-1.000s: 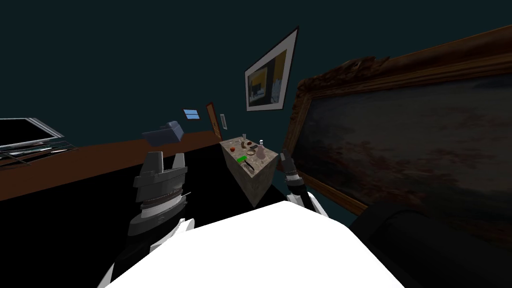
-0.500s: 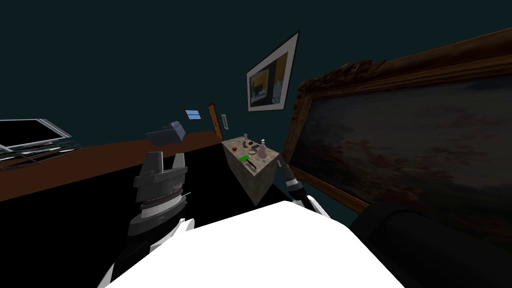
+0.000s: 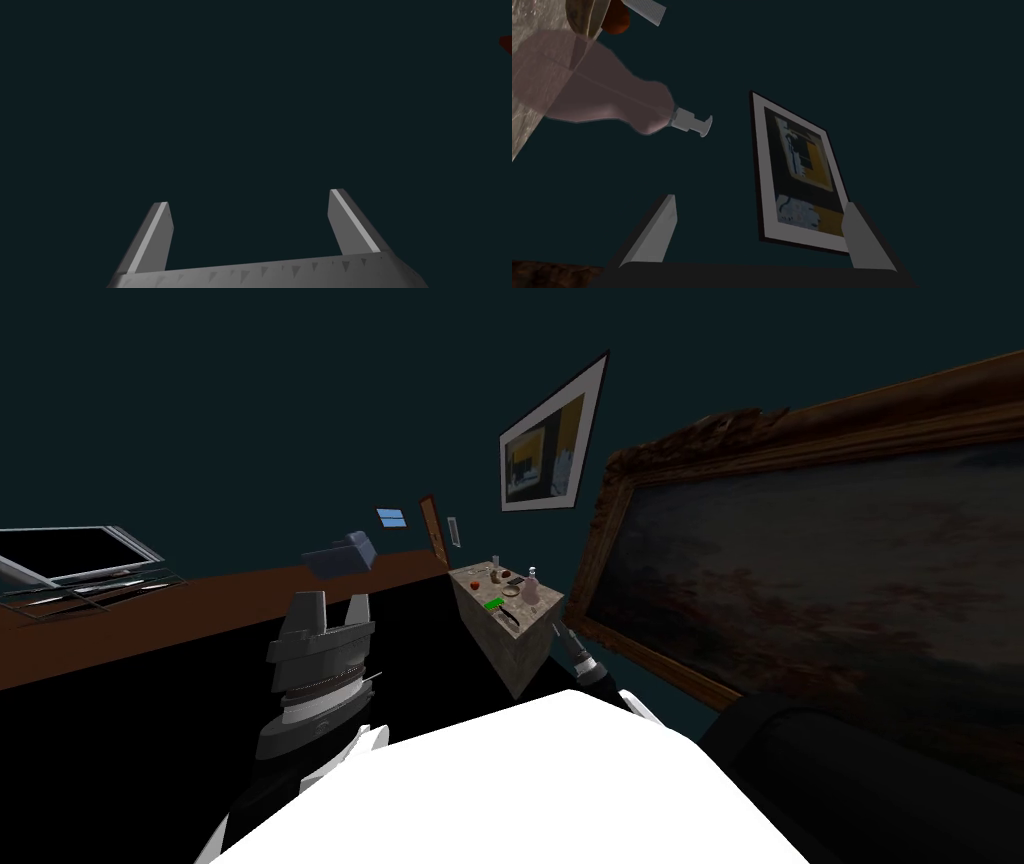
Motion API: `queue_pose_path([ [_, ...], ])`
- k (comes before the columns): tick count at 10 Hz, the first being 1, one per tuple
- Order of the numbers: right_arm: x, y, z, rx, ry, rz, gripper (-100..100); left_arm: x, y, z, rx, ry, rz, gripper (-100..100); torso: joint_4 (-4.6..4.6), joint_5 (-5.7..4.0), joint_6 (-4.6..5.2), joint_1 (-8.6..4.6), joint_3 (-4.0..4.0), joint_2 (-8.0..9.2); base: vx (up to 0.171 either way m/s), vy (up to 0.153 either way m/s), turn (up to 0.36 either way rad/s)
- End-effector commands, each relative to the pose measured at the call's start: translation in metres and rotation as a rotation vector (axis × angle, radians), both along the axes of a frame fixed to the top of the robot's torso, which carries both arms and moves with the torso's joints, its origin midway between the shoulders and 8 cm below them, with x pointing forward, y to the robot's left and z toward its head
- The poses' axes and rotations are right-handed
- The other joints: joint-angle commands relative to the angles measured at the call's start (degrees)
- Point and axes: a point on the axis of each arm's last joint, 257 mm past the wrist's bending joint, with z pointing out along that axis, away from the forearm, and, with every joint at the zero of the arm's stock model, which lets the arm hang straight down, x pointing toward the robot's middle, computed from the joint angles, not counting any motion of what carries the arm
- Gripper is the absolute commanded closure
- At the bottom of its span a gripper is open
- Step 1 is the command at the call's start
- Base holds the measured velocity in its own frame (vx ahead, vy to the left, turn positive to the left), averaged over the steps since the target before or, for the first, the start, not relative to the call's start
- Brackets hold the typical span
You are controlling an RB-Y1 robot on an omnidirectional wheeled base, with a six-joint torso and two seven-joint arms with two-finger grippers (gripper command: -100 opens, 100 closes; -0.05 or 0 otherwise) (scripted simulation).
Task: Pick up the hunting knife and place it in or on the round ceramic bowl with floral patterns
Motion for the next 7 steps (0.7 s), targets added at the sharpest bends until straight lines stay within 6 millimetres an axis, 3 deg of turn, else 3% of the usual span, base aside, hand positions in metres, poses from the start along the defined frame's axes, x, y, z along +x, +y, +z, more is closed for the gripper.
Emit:
queue_pose_path([
  [1, -0.003, -0.001, -0.026, -0.027, 0.066, 0.023, -100, 0.0, 0.0, 0.0, 0.0, 0.0, 0.0, 0, 0.0, 0.0, 0.0, 0.0, 0.0, 0.0, 0.015, 0.075, 0.064],
  [2, -0.004, -0.001, -0.027, -0.036, 0.069, 0.028, -100, 0.0, 0.0, 0.0, 0.0, 0.0, 0.0, 0, -0.01, 0.0, 0.0, 0.05, -0.02, -0.03, 0.013, 0.065, 0.02],
  [3, -0.011, -0.002, -0.051, -0.056, 0.129, 0.046, -100, 0.0, 0.0, 0.0, 0.0, 0.0, 0.0, 0, -0.01, 0.01, 0.01, 0.03, -0.02, -0.03, 0.025, 0.078, 0.056],
  [4, -0.012, -0.003, -0.052, -0.067, 0.131, 0.053, -100, 0.0, 0.0, 0.0, 0.0, 0.0, 0.0, 0, -0.02, 0.01, 0.0, 0.07, -0.04, -0.06, 0.018, 0.064, 0.026],
  [5, -0.021, -0.004, -0.077, -0.085, 0.193, 0.069, -100, 0.0, 0.0, 0.0, 0.0, 0.0, 0.0, 0, -0.01, 0.01, 0.01, 0.03, -0.03, -0.04, 0.027, 0.088, 0.063],
  [6, -0.022, -0.005, -0.078, -0.099, 0.197, 0.077, -100, 0.0, 0.0, 0.0, 0.0, 0.0, 0.0, 0, -0.02, 0.01, 0.0, 0.11, -0.04, -0.07, 0.028, 0.08, 0.036],
  [7, -0.033, -0.007, -0.103, -0.116, 0.26, 0.092, -100, 0.0, 0.0, 0.0, 0.0, 0.0, 0.0, 0, -0.02, 0.02, 0.0, 0.08, -0.04, -0.07, 0.033, 0.092, 0.071],
])
